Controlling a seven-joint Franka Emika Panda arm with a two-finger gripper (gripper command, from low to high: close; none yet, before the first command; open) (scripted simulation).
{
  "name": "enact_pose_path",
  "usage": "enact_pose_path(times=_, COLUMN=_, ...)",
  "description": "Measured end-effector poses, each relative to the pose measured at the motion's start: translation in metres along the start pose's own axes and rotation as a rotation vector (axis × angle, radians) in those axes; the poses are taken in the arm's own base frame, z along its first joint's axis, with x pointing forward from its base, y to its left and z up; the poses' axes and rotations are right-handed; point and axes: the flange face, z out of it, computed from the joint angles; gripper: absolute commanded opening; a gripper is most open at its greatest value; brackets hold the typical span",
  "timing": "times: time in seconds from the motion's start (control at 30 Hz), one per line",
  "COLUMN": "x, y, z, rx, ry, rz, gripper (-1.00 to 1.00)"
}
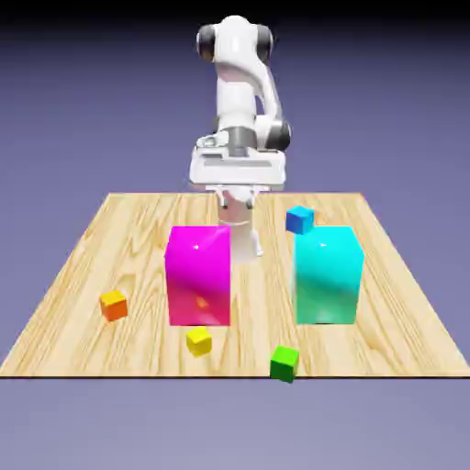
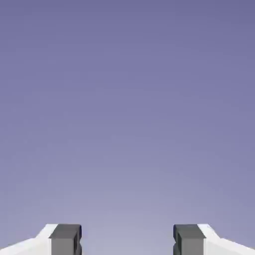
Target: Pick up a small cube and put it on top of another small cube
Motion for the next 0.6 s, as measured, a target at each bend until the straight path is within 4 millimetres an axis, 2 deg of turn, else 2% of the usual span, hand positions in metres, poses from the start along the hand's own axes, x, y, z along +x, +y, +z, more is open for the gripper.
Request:
enact_pose_path(times=0.3, x=-0.011, y=-0.027, z=0.097, rx=-0.245, ry=-0.199, rz=0.096, gripper=0.0)
enact_pose_path(times=0.6, x=-0.044, y=-0.036, z=0.196, rx=-0.477, ry=-0.392, rz=0.223, gripper=0.0)
